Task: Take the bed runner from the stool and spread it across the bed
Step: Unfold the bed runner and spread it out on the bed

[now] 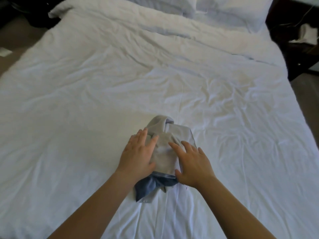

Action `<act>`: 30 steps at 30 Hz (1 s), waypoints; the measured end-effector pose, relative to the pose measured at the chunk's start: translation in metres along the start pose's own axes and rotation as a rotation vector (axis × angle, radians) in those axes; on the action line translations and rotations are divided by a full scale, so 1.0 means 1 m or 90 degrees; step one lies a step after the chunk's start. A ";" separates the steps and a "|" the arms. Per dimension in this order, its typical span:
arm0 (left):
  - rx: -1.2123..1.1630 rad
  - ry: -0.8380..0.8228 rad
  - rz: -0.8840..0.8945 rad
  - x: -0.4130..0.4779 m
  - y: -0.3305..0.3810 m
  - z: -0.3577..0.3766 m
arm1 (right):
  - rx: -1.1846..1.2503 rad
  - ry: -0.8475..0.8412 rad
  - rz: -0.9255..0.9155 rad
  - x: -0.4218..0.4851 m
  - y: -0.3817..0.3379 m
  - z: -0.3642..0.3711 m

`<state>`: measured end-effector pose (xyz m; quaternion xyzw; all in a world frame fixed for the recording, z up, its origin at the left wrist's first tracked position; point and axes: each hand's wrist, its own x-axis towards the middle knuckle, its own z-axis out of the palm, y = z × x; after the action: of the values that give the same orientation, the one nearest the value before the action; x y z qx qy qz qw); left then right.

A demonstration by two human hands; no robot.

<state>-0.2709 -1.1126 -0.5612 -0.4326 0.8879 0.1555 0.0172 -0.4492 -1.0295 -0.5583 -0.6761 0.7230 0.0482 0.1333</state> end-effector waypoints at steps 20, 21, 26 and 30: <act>0.044 0.183 -0.198 0.037 0.024 0.085 | -0.097 -0.068 -0.189 0.075 0.038 0.029; 0.046 0.184 -0.200 0.038 0.029 0.085 | -0.102 -0.058 -0.207 0.075 0.045 0.027; 0.022 0.220 -0.190 0.048 0.063 0.090 | -0.110 0.013 -0.259 0.065 0.093 0.020; -0.010 0.249 -0.141 0.068 0.106 0.093 | -0.106 0.030 -0.248 0.049 0.141 0.009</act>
<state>-0.4054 -1.0763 -0.6335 -0.5498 0.8200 0.0728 -0.1416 -0.5899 -1.0632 -0.5950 -0.8128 0.5750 0.0648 0.0669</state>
